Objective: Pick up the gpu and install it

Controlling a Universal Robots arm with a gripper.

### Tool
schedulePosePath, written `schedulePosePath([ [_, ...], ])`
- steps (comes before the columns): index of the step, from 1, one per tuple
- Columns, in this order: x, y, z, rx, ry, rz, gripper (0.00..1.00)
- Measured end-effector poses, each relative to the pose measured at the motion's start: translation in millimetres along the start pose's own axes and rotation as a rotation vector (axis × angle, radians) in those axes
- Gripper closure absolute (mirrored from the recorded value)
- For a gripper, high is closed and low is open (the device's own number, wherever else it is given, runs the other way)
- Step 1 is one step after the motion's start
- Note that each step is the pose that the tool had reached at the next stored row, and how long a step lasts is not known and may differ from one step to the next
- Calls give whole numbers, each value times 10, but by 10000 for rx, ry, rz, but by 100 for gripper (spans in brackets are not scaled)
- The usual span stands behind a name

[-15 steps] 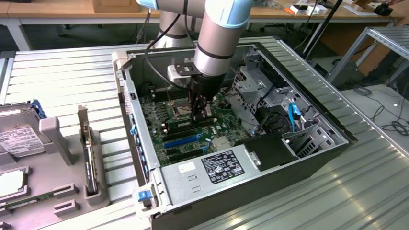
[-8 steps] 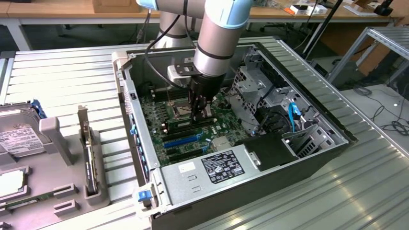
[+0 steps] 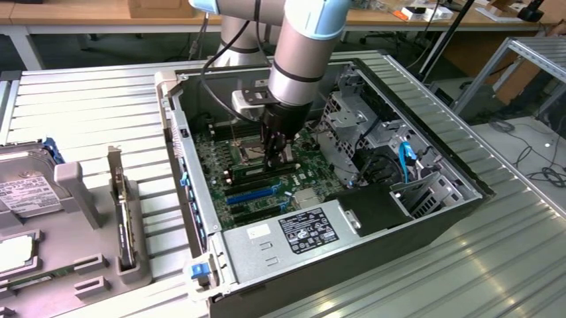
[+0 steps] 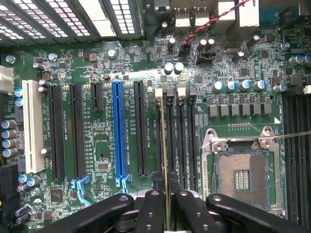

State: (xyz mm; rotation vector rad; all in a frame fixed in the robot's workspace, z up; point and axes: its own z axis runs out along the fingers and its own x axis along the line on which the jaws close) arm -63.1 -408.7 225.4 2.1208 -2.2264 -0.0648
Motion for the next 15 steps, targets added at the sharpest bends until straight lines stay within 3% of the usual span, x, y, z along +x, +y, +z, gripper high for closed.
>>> schedulePosePath([
  [15, 2, -14, -27, -6, 5, 16, 86],
])
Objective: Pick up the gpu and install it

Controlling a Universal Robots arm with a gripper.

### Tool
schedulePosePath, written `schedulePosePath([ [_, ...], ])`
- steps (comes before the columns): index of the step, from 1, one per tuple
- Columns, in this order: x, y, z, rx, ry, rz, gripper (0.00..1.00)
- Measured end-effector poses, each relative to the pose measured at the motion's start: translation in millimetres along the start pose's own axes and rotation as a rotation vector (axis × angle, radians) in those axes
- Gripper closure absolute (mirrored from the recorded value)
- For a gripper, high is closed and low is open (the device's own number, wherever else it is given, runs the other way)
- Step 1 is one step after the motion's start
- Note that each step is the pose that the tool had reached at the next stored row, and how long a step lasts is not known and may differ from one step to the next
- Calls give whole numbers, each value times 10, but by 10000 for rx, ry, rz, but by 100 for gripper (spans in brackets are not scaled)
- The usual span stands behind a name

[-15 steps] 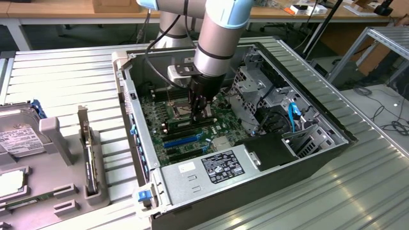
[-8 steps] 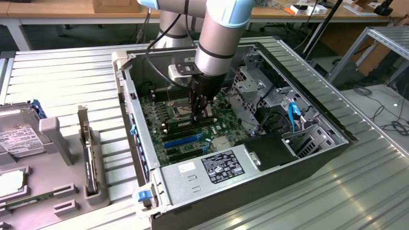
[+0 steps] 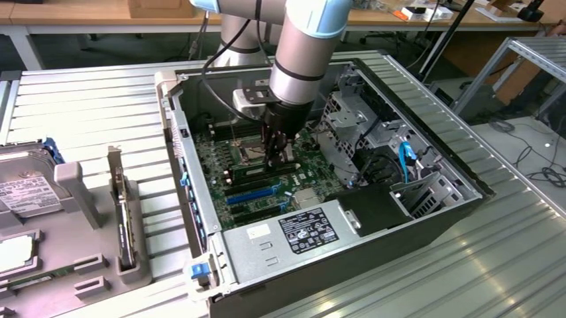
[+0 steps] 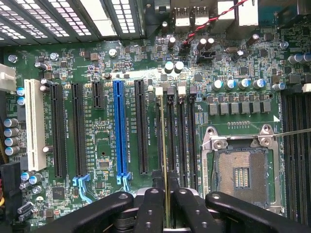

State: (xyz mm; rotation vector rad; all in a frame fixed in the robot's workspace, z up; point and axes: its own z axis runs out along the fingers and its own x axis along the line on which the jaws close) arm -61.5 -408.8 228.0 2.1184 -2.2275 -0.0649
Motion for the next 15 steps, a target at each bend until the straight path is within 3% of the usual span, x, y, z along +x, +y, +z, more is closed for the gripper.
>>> schedulePosePath([
  [15, -2, 0, -15, -3, 2, -10, 86],
])
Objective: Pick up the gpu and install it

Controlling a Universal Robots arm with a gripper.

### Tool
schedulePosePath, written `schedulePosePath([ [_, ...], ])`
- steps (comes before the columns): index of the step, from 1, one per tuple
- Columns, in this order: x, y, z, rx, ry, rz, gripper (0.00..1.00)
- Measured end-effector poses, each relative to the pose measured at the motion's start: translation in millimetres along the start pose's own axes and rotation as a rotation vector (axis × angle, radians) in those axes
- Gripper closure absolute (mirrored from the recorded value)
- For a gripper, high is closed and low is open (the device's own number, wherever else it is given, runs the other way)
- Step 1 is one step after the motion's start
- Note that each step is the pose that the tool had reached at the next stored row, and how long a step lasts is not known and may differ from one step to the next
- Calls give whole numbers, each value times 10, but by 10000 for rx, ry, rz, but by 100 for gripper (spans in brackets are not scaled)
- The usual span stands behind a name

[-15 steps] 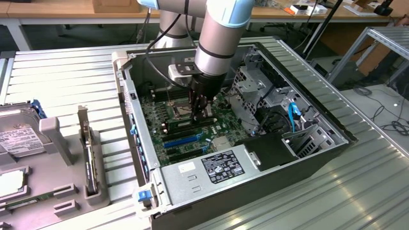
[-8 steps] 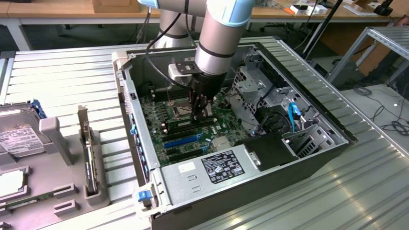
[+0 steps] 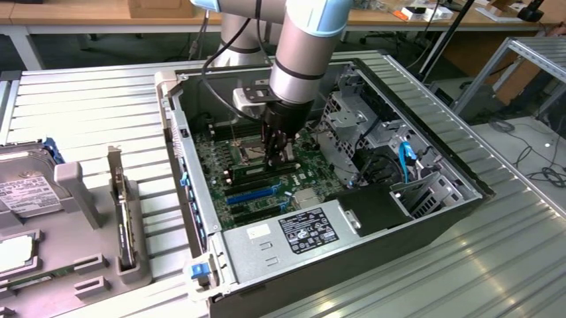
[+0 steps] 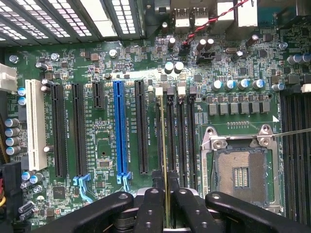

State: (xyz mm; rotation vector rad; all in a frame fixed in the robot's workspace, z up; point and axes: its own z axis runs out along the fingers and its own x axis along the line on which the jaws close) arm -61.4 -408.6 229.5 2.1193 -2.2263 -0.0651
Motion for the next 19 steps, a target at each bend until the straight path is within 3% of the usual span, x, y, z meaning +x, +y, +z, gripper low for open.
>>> schedulePosePath([
  [13, 3, -1, -3, -3, 18, -15, 86],
  [19, 4, -2, 3, -2, 68, -13, 86],
])
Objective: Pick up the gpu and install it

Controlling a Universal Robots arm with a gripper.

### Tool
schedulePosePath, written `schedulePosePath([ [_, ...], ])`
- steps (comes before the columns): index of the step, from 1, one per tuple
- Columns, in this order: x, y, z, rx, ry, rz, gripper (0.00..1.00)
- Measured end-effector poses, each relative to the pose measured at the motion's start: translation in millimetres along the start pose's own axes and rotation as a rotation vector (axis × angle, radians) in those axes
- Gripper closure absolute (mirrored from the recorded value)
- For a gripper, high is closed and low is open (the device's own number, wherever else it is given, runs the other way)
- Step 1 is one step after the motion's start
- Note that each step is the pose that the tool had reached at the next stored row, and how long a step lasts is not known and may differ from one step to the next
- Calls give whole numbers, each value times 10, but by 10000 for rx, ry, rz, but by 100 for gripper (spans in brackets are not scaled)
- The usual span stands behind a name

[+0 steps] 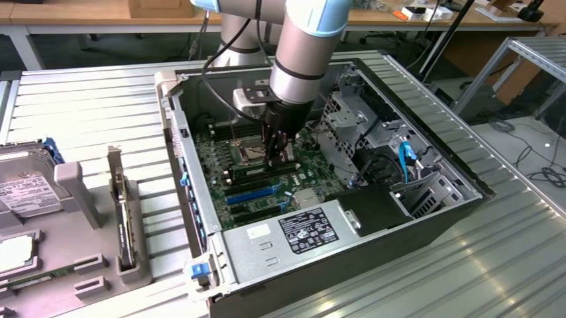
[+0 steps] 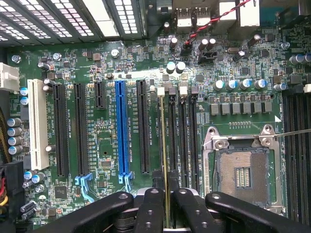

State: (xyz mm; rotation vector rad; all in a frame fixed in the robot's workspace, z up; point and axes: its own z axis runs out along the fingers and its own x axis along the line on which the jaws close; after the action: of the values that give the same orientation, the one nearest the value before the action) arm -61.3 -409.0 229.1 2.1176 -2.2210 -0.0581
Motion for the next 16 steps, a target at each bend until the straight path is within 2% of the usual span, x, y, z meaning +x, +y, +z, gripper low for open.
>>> schedulePosePath([
  [16, -14, 0, 14, 3, 17, -43, 86],
])
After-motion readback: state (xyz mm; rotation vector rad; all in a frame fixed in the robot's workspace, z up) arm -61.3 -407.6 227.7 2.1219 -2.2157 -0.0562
